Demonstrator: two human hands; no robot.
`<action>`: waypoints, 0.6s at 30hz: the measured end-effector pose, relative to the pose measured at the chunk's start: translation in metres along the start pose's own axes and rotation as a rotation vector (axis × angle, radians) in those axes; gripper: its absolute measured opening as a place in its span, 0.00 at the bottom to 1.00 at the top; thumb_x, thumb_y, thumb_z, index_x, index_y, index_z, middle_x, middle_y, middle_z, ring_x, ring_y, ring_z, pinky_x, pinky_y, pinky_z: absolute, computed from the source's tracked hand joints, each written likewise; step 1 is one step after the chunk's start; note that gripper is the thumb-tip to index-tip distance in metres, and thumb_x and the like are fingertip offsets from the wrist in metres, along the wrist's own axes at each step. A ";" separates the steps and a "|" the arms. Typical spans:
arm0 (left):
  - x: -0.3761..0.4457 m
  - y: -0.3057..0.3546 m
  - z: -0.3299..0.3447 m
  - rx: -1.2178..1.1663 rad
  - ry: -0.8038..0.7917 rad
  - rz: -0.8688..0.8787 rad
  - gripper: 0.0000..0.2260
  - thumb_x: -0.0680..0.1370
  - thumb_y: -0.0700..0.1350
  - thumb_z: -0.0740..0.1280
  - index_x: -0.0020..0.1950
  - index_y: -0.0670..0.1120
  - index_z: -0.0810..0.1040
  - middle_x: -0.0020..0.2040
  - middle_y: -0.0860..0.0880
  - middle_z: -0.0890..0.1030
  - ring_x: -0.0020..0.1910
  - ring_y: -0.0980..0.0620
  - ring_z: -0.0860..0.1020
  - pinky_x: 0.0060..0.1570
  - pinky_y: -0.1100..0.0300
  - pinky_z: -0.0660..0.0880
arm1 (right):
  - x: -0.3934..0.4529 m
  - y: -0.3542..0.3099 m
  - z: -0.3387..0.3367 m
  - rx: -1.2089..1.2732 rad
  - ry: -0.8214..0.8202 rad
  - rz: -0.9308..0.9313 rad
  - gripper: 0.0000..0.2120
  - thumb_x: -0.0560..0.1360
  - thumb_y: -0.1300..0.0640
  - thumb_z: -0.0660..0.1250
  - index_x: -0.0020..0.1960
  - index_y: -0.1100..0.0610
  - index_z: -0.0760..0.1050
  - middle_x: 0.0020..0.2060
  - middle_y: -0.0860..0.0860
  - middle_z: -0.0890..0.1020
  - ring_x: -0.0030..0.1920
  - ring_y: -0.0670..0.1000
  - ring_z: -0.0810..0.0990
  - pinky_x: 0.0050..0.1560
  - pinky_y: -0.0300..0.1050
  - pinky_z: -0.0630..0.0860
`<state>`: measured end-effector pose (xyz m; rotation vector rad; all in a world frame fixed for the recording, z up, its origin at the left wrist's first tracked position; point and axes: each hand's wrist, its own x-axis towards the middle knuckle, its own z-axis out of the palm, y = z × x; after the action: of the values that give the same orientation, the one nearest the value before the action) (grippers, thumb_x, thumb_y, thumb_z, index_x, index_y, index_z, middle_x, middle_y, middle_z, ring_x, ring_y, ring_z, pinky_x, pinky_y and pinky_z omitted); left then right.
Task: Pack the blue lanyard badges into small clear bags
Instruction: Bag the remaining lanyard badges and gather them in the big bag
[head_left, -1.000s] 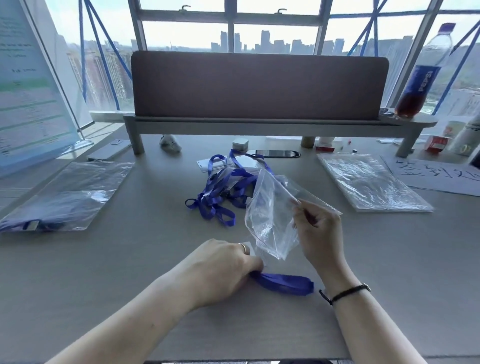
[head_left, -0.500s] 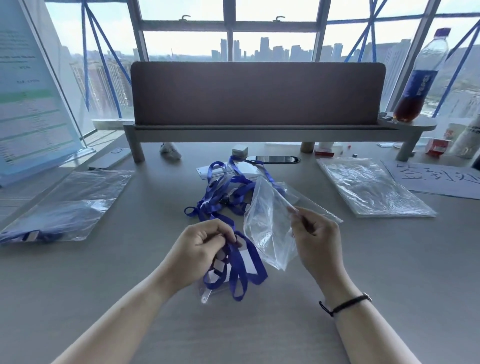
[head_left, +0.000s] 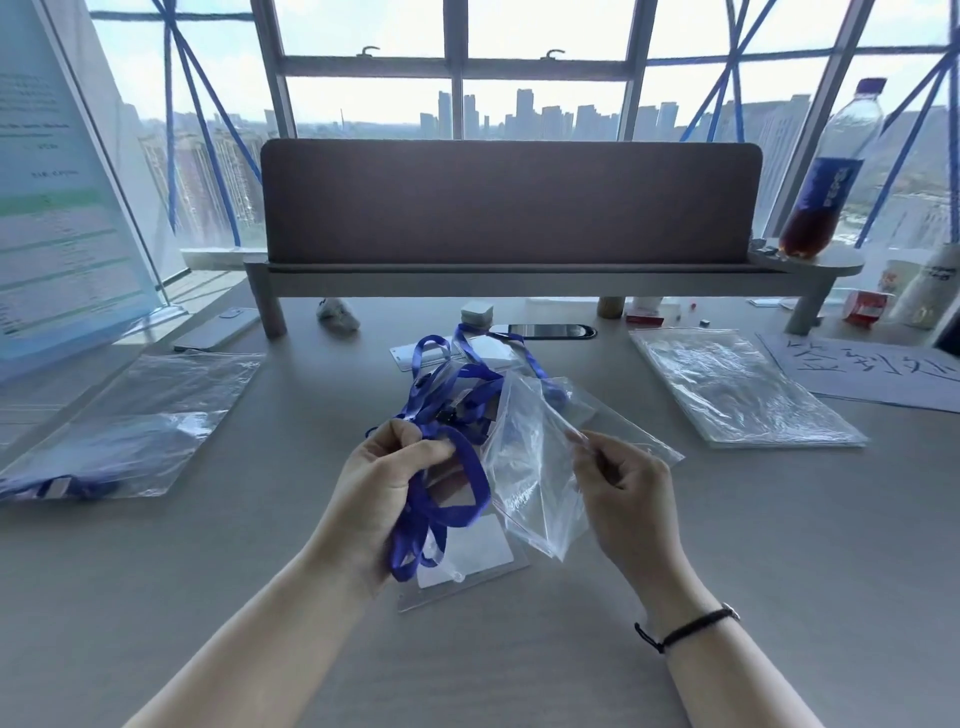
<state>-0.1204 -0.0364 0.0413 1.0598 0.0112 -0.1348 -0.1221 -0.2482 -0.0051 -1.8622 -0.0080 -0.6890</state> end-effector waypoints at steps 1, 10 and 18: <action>0.001 0.000 0.001 0.009 0.006 -0.004 0.17 0.75 0.29 0.66 0.33 0.46 0.65 0.31 0.45 0.75 0.30 0.47 0.80 0.32 0.57 0.81 | 0.000 0.000 0.000 -0.003 -0.011 -0.003 0.13 0.78 0.60 0.68 0.41 0.44 0.83 0.31 0.62 0.76 0.28 0.45 0.66 0.28 0.41 0.64; 0.007 0.004 0.024 0.084 -0.054 -0.128 0.14 0.75 0.30 0.66 0.34 0.45 0.73 0.33 0.44 0.77 0.34 0.46 0.76 0.54 0.46 0.72 | -0.001 0.001 0.002 0.006 -0.016 -0.009 0.23 0.78 0.60 0.68 0.44 0.28 0.80 0.30 0.59 0.77 0.28 0.45 0.68 0.29 0.41 0.66; 0.008 -0.005 0.057 0.585 0.016 0.028 0.06 0.77 0.34 0.71 0.46 0.43 0.85 0.42 0.43 0.87 0.44 0.47 0.87 0.45 0.51 0.84 | -0.003 -0.001 0.004 0.047 -0.001 0.025 0.08 0.77 0.57 0.70 0.49 0.46 0.85 0.34 0.53 0.85 0.34 0.57 0.81 0.37 0.53 0.79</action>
<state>-0.1158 -0.0891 0.0642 1.6442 -0.0300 -0.1059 -0.1232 -0.2430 -0.0070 -1.8144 -0.0017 -0.6655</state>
